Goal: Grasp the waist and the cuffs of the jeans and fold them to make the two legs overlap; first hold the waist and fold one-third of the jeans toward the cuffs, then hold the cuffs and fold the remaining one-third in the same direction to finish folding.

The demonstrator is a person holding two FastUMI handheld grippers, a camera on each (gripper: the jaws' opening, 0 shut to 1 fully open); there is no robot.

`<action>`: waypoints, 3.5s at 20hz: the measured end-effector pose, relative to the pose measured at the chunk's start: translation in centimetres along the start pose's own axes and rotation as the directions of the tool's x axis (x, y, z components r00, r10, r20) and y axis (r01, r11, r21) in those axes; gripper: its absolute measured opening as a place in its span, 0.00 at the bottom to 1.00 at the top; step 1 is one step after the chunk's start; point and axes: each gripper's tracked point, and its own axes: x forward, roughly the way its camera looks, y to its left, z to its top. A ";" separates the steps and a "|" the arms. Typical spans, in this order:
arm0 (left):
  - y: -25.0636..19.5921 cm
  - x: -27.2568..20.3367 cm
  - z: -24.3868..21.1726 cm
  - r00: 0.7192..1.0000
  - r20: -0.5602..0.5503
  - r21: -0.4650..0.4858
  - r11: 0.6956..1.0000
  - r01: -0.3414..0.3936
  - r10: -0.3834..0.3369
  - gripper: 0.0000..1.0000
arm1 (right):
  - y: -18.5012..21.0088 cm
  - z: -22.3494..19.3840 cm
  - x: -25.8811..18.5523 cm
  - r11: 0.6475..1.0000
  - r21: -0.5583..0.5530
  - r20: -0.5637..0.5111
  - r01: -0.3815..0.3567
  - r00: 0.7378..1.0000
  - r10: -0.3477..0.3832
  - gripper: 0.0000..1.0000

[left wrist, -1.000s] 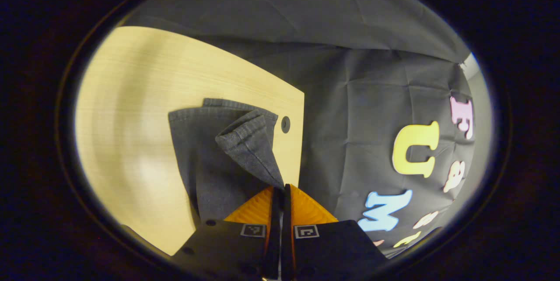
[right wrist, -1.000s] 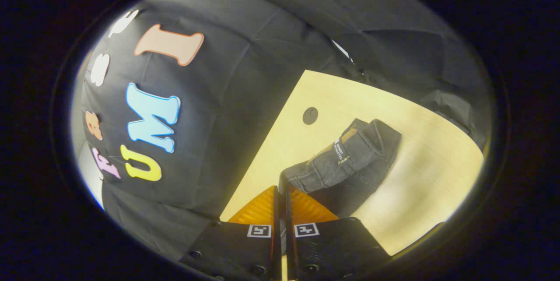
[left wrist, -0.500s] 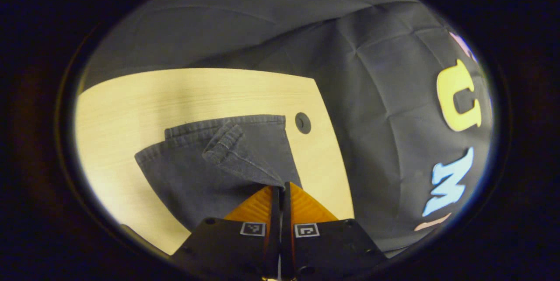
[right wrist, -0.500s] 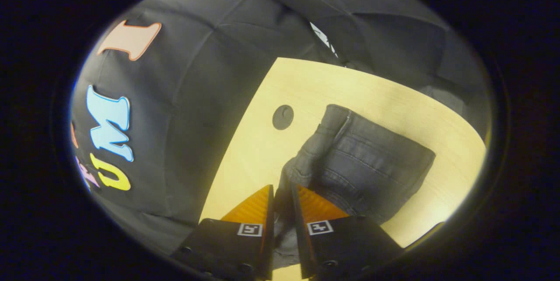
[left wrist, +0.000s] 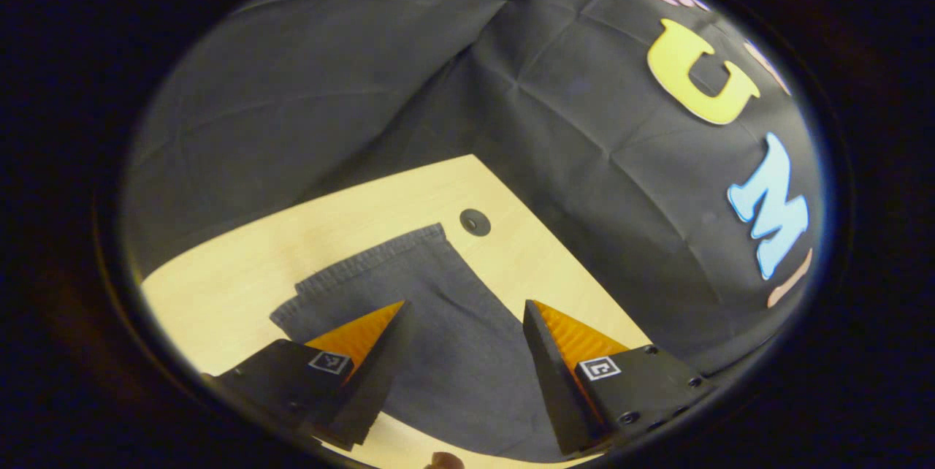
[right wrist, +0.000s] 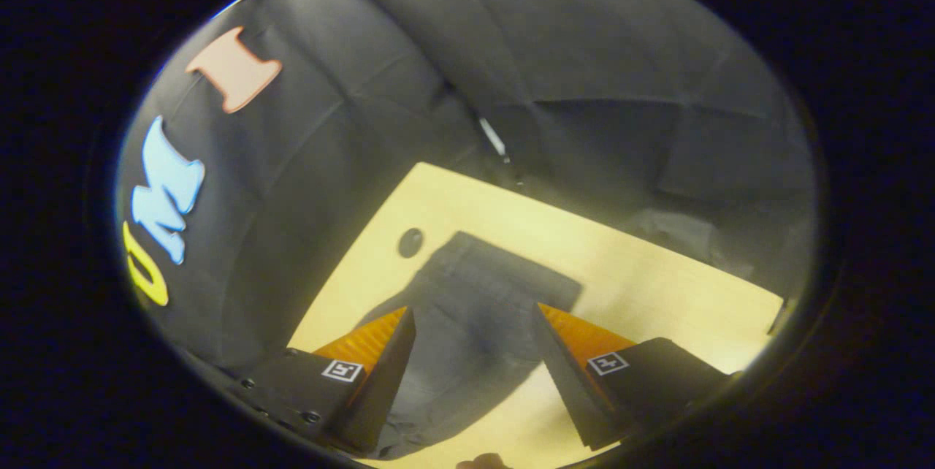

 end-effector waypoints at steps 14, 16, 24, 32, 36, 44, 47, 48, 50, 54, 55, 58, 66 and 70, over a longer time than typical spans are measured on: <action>-1.8 -8.3 1.0 0.990 0.133 0.295 0.956 -0.004 -0.037 1.00 | -3.7 -2.5 4.0 0.996 0.068 -0.054 0.056 0.997 -0.052 0.61; -1.3 -8.4 0.5 0.991 0.127 0.282 0.959 0.008 -0.045 1.00 | -2.6 -1.7 3.3 0.997 0.069 -0.022 0.031 0.999 -0.030 0.19; -1.7 -10.3 0.8 0.986 0.155 0.280 0.960 0.022 -0.068 1.00 | 8.0 -0.2 -11.3 0.921 -0.373 0.304 -0.114 0.922 0.238 0.08; 1.1 -13.0 0.9 0.984 0.148 0.269 0.962 0.054 -0.097 1.00 | 12.7 -6.3 -23.8 0.577 -0.771 0.209 -0.270 0.748 0.630 0.11; 3.6 -14.5 0.0 0.987 0.132 0.264 0.963 0.053 -0.090 1.00 | 11.3 -6.0 -22.8 0.414 -0.831 0.023 -0.372 0.720 0.693 0.11; 8.6 -14.1 -2.0 0.998 0.057 0.135 0.991 0.017 -0.025 1.00 | 10.8 -5.6 -18.9 0.149 -0.885 -0.268 -0.440 0.746 0.610 0.12; 10.8 -12.8 -1.9 1.000 0.015 -0.041 0.999 0.003 -0.003 1.00 | 11.1 -4.9 -20.4 0.122 -0.859 -0.341 -0.497 0.733 0.588 0.57; 11.9 -12.2 -1.9 1.000 0.002 -0.099 0.995 0.001 -0.001 1.00 | 11.0 -4.3 -20.5 0.129 -0.867 -0.332 -0.481 0.751 0.571 0.75; 13.4 -10.6 -1.9 1.000 -0.023 -0.214 0.977 -0.003 -0.002 1.00 | 10.3 -2.8 -21.9 0.145 -0.890 -0.275 -0.432 0.763 0.585 0.99; 16.5 -7.1 -2.0 0.996 -0.088 -0.434 0.900 -0.035 -0.003 0.99 | 11.5 4.0 -27.5 0.217 -0.921 -0.098 -0.325 0.730 0.676 0.97; 17.3 -6.2 -2.2 0.994 -0.105 -0.467 0.883 -0.056 0.007 0.99 | 11.8 5.5 -28.6 0.235 -0.922 -0.061 -0.307 0.717 0.695 0.96; 18.4 -2.2 -2.2 0.991 -0.126 -0.494 0.865 -0.092 0.034 1.00 | 11.4 9.1 -30.4 0.299 -0.918 0.019 -0.262 0.723 0.691 0.95; 17.7 5.5 1.9 0.991 -0.116 -0.431 0.895 -0.114 0.071 0.99 | 9.5 13.4 -29.9 0.416 -0.893 0.119 -0.174 0.799 0.589 0.95; 15.4 7.8 1.8 0.991 -0.120 -0.295 0.951 -0.095 0.062 0.96 | 9.1 13.6 -29.5 0.433 -0.887 0.127 -0.159 0.818 0.560 0.95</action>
